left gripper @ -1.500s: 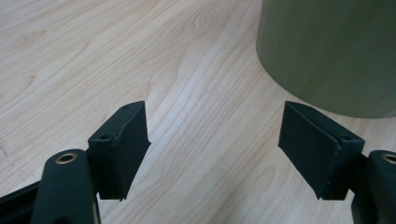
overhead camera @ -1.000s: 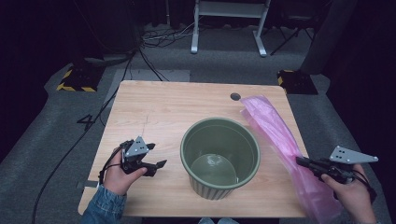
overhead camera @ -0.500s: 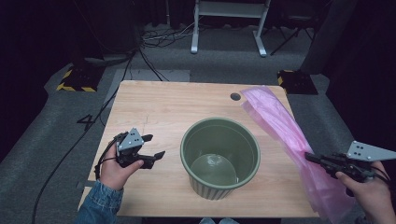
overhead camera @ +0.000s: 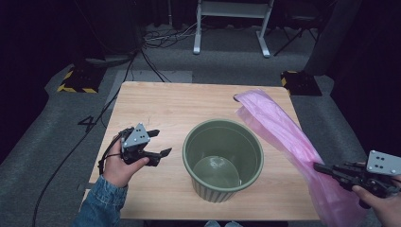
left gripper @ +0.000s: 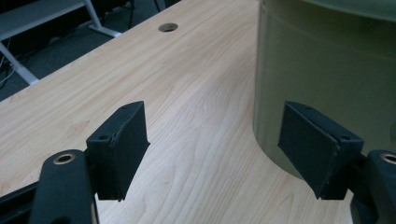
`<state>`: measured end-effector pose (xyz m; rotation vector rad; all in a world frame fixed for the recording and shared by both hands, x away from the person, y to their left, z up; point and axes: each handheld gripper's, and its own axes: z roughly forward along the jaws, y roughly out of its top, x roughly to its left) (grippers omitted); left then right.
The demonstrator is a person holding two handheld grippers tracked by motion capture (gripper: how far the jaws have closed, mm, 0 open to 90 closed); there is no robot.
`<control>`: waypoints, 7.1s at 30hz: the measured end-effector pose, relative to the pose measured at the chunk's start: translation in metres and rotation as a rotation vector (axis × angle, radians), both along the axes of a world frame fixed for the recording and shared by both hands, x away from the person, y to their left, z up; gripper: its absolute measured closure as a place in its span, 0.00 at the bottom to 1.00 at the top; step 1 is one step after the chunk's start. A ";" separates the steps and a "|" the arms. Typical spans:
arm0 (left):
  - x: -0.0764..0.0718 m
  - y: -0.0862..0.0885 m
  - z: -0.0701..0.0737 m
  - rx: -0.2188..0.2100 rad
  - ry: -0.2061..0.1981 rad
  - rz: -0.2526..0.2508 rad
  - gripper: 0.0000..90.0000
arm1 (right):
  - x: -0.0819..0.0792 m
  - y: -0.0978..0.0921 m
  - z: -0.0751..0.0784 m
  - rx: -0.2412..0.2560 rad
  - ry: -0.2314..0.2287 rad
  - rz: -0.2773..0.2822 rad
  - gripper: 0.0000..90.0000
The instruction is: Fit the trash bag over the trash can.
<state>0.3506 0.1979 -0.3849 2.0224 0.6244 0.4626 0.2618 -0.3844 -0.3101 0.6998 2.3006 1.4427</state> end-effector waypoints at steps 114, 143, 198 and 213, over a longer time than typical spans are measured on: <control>-0.008 -0.089 0.046 -0.001 -0.105 -0.212 0.29 | 0.023 0.110 -0.019 0.038 -0.065 0.137 0.58; -0.014 -0.073 0.039 0.003 -0.097 -0.168 0.29 | -0.058 -0.031 -0.093 0.129 0.025 -0.400 0.32; -0.040 -0.109 0.066 -0.020 -0.169 -0.304 0.29 | 0.022 0.093 -0.031 0.008 -0.094 -0.114 0.58; -0.063 -0.119 0.079 -0.035 -0.210 -0.375 0.28 | 0.029 0.107 -0.021 -0.031 -0.120 -0.150 0.57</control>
